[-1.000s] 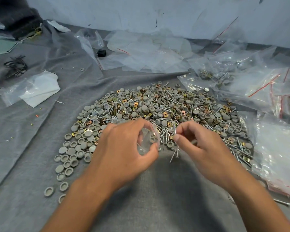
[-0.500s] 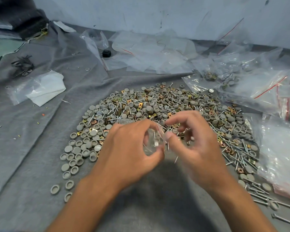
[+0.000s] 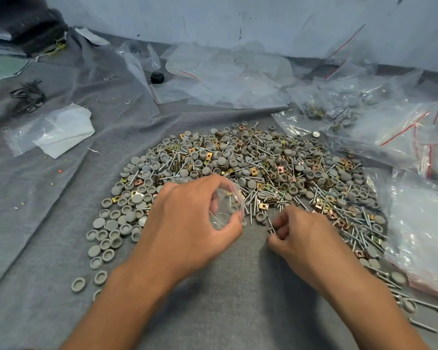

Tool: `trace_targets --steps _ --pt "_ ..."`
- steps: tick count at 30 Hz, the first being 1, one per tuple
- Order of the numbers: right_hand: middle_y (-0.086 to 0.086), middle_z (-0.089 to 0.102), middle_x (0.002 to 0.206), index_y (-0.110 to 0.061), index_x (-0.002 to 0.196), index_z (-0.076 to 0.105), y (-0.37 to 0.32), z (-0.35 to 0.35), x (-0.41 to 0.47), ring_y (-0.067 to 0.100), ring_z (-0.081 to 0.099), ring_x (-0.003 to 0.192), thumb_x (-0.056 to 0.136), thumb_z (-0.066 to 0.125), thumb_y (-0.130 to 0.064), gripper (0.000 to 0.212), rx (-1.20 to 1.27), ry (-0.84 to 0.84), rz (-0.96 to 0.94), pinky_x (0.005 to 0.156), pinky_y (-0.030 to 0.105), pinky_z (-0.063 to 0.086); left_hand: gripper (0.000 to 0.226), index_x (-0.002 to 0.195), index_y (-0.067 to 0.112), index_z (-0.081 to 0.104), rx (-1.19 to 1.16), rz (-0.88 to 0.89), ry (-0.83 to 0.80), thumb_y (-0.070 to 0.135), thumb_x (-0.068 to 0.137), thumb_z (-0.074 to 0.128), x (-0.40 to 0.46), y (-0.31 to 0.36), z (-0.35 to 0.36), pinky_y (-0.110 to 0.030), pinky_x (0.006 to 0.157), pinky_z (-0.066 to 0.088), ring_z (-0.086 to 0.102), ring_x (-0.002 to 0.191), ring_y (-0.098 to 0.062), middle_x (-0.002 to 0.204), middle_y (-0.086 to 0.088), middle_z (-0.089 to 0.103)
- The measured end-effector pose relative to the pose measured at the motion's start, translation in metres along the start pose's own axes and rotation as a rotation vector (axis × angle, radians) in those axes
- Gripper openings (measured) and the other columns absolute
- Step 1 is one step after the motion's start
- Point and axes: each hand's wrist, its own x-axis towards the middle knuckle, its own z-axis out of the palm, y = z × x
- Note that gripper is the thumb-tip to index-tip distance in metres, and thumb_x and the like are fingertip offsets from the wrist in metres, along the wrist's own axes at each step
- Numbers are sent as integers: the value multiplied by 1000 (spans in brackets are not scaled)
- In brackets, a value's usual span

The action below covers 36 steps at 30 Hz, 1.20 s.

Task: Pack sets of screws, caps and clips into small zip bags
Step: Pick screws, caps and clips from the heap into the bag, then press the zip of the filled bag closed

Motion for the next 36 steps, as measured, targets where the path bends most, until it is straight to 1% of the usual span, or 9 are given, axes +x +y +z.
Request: trace_targets --steps 5,12,15,17,19,23,26,30,36 --pt "-10 62 79 -29 91 61 3 -8 0 7 58 69 89 62 -33 5 -14 23 -11 55 23 42 27 109 38 63 1 0 0 52 85 62 0 0 0 -22 67 33 50 67 0 66 15 48" --pt "-11 61 82 -31 84 57 15 -10 0 7 59 74 98 53 -52 26 -179 -39 -137 65 28 49 26 109 38 63 16 5 -12 50 85 63 0 0 3 -21 65 32 49 64 0 64 15 48" --pt "-12 60 72 -31 82 58 12 -18 0 0 53 61 98 51 -51 27 236 24 -265 54 15 40 26 109 39 63 25 15 -8 50 85 64 0 0 3 -24 67 36 49 63 0 65 16 48" --pt "-16 58 73 -32 86 60 -1 -26 -2 2 49 60 100 52 -49 23 621 123 -428 54 12 38 27 108 39 63 37 21 -4 52 84 63 0 0 4 -25 72 39 50 65 1 65 17 48" --pt "-15 56 77 -33 90 60 -17 -28 -8 4 48 63 99 52 -48 19 791 162 -563 57 14 37 28 106 39 60 52 27 2 55 84 60 0 1 6 -26 78 39 51 67 3 66 20 47" --pt "-18 56 87 -33 95 61 -38 -15 -12 8 55 79 99 56 -42 11 681 265 -642 69 15 39 24 101 43 52 65 46 -8 59 84 58 1 4 7 -28 80 41 49 66 5 67 20 48" --pt "-21 56 87 -24 97 67 -40 -8 -13 1 55 81 96 58 -38 17 633 322 -623 71 10 37 25 101 41 54 69 35 -16 59 83 56 2 3 7 -31 83 44 51 67 4 71 20 54" --pt "-21 60 91 -24 102 65 -36 -7 -16 0 57 81 98 59 -37 15 639 389 -622 70 9 38 30 105 40 57 64 32 0 60 83 57 2 5 6 -29 83 43 50 67 9 71 25 53" --pt "-18 62 104 -23 105 68 -40 0 -16 2 58 99 95 65 -33 15 529 492 -685 83 9 39 25 102 41 55 51 24 -36 55 81 52 2 6 3 -32 86 43 54 70 2 73 19 57"
